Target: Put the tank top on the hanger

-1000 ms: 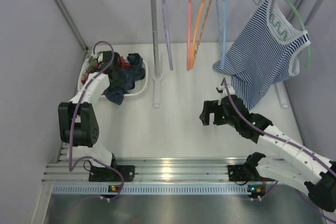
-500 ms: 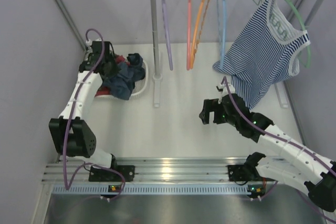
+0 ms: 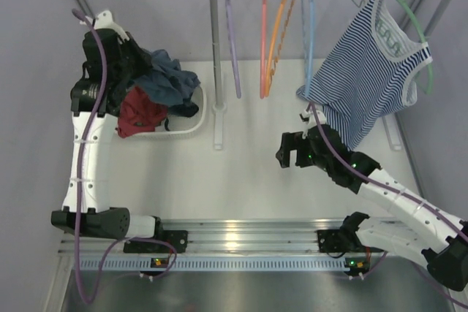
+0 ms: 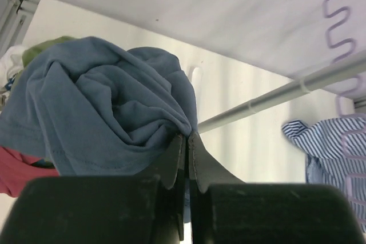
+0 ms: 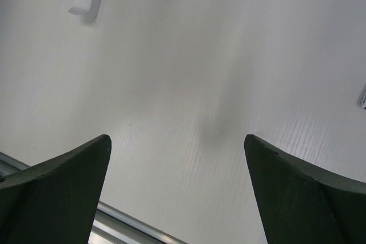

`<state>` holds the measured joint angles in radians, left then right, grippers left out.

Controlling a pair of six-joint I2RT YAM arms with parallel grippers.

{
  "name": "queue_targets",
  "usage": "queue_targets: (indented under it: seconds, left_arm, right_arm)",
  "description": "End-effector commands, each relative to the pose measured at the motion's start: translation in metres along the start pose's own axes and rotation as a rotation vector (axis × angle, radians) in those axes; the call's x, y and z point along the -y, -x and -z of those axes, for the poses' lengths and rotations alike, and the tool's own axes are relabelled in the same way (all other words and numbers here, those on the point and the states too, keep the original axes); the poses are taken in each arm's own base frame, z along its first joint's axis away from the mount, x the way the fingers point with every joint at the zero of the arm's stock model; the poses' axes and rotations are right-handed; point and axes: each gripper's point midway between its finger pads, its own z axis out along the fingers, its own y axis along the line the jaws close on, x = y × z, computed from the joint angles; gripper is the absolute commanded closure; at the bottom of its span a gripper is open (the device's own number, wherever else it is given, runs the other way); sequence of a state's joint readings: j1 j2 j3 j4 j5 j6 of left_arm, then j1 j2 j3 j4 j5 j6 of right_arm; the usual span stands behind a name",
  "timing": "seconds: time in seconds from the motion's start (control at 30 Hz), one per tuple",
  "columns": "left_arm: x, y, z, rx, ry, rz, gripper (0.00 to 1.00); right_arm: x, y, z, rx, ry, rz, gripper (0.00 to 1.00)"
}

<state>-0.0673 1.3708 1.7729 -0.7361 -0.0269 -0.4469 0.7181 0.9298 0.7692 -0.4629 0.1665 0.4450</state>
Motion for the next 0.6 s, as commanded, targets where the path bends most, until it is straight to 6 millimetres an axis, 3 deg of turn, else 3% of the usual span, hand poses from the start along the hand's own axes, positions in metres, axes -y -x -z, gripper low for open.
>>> queue_targets:
  seconds: [0.0,0.07,0.1,0.27,0.57]
  left_arm:
    - [0.038,0.059,0.038,0.164,-0.135,0.002,1.00]
    - [0.049,0.071,0.045,0.188,-0.174,-0.004,1.00]
    - [0.059,0.085,0.057,0.223,-0.211,-0.007,1.00]
    - [0.081,0.113,0.089,0.292,-0.297,-0.016,1.00]
    - [0.110,0.143,0.173,0.442,-0.470,-0.019,1.00]
  right_arm:
    - [-0.013,0.030,0.009,0.076,0.027,0.006,0.00]
    - [-0.013,0.032,0.009,0.078,0.027,0.004,0.00]
    - [-0.013,0.033,0.009,0.080,0.025,0.003,0.00]
    - [-0.012,0.035,0.009,0.083,0.018,0.005,0.00]
    - [-0.012,0.041,0.013,0.095,0.010,0.018,0.00]
